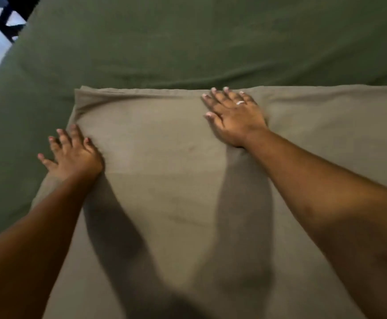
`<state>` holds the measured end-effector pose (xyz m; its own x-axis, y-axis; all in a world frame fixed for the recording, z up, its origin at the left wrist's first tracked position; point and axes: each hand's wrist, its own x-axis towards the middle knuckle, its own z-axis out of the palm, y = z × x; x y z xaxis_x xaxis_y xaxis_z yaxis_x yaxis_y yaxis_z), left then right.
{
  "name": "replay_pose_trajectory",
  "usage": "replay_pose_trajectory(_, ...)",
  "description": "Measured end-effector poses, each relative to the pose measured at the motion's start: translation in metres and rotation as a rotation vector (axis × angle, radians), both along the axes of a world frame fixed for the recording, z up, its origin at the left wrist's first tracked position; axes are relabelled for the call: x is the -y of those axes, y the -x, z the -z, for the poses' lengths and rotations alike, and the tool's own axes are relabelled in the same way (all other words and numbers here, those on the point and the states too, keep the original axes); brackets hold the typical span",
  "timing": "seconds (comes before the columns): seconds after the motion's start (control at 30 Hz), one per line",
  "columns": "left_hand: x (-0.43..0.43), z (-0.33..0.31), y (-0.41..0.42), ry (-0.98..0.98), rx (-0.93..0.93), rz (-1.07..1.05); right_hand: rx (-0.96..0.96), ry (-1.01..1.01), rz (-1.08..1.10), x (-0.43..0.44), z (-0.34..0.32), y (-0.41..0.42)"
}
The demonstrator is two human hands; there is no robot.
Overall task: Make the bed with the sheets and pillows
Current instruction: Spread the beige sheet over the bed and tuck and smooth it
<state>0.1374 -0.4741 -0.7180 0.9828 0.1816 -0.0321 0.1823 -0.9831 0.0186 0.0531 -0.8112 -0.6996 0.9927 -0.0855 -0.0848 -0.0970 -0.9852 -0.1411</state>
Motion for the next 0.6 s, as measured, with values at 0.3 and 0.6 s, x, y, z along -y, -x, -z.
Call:
replay_pose_trajectory(0.3,0.188,-0.027,0.078,0.034,-0.085,0.330,-0.005,0.180,0.387,0.123,-0.030,0.101)
replay_pose_trajectory(0.6,0.356,-0.014,0.210,0.222,-0.083,0.440,-0.001,0.029,0.176,0.173,-0.010,0.167)
